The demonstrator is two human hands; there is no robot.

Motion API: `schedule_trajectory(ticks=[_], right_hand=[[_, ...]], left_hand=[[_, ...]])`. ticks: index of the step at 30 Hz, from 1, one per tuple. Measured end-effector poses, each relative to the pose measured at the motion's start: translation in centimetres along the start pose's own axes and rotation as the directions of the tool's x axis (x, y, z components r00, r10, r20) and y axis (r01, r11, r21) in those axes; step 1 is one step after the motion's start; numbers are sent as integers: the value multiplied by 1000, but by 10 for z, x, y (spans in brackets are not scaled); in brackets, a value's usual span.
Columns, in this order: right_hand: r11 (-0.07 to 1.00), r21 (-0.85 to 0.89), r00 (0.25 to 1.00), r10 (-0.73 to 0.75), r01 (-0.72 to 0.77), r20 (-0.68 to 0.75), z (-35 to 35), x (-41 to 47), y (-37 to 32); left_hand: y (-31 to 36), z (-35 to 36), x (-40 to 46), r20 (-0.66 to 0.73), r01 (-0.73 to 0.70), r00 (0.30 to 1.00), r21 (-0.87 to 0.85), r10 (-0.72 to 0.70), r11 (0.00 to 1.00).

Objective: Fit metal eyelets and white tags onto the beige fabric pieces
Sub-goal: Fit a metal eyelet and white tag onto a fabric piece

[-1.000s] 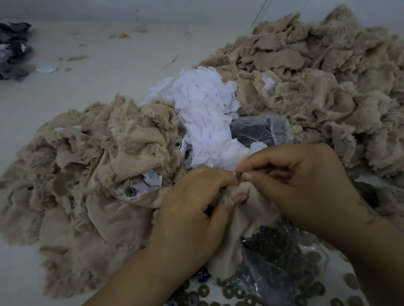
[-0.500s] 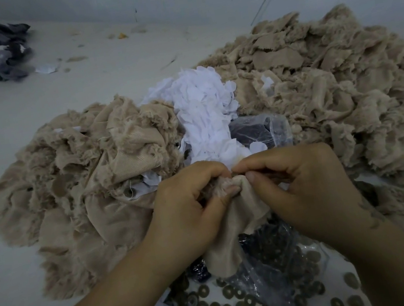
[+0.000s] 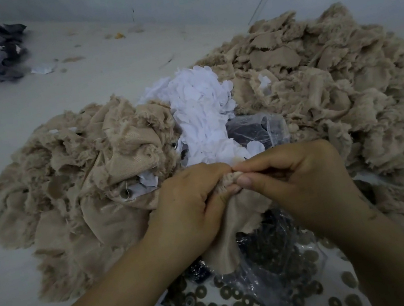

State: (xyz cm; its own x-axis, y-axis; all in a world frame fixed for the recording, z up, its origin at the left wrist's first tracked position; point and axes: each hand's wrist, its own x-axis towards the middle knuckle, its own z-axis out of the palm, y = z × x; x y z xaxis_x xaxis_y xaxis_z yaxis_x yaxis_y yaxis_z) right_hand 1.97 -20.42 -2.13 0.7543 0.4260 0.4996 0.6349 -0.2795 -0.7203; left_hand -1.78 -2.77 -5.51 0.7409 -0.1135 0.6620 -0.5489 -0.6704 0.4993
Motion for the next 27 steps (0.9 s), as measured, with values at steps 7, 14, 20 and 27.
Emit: schedule_trajectory(ticks=[7, 14, 20, 27], right_hand=[[999, -20, 999, -30, 30, -27, 6, 0, 3], [996, -75, 997, -54, 50, -51, 8, -2, 9], [994, -85, 995, -73, 67, -67, 10, -2, 10], [990, 97, 995, 100, -98, -7, 6, 1, 8]], left_hand=[[-2, 1, -2, -1, -18, 1000, 28, 18, 999], [-4, 1, -2, 14, -56, 998, 74, 55, 996], [-4, 3, -4, -11, -78, 997, 118, 80, 990], [-6, 1, 5, 118, -36, 993, 102, 24, 994]])
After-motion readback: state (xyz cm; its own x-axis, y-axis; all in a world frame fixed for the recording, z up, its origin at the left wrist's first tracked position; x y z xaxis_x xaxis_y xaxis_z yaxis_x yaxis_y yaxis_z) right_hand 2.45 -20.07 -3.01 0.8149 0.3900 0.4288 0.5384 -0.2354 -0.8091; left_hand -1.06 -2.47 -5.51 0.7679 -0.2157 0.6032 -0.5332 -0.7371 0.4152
